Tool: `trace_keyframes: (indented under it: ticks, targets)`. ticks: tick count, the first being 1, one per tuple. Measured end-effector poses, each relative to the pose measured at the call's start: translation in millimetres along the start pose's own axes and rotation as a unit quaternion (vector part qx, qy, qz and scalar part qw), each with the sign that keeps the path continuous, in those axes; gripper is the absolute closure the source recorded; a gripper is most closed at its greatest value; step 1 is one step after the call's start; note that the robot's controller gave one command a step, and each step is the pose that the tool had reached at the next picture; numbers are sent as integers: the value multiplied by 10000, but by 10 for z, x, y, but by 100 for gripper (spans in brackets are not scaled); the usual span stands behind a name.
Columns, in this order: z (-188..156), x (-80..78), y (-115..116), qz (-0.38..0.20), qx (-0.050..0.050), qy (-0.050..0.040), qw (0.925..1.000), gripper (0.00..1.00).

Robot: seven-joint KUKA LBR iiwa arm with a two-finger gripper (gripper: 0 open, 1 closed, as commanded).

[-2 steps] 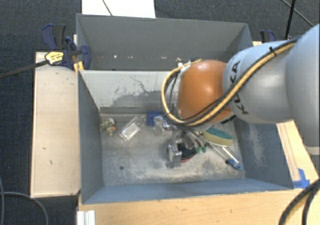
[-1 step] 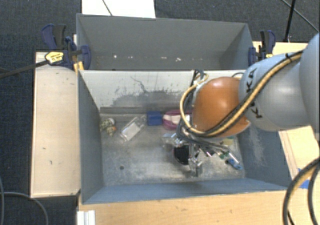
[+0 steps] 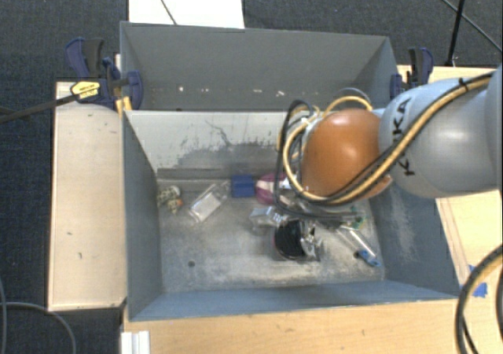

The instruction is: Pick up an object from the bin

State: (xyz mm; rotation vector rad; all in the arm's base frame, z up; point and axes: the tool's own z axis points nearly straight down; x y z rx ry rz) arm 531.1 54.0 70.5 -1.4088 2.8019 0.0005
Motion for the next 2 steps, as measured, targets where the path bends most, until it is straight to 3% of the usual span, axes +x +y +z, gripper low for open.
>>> trace_keyframes:
  ticks: [1, 2]
  targets:
    - [1, 0, 3, 35, -7, 6, 10000, 100]
    - [-1523, -95, 3, -204, 21, -9, 9998, 100]
